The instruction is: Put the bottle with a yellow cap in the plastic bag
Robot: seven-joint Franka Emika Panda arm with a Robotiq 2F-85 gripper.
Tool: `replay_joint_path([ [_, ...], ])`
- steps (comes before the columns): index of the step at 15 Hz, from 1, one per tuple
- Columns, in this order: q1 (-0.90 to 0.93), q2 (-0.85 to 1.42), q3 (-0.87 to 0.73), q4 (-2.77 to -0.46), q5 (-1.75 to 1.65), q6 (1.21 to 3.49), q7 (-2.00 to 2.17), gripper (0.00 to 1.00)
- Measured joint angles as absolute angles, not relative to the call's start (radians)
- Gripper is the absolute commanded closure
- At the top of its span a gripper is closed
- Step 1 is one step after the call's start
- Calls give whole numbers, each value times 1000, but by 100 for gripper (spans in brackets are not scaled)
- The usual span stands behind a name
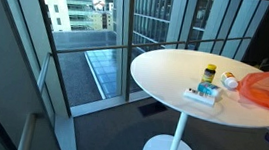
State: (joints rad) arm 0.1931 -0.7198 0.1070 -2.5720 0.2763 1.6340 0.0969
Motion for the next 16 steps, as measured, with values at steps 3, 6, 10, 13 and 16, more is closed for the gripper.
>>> replay_joint_path([
  [3, 193, -720, 107, -2572, 276, 1634, 97, 0],
  [6, 192, -719, 108, -2572, 276, 1634, 96, 0],
  [10, 154, -713, 109, -2559, 258, 1638, 96, 0],
  [13, 101, -685, 109, -2524, 218, 1649, 97, 0],
  [16, 49, -625, 108, -2471, 169, 1676, 99, 0],
])
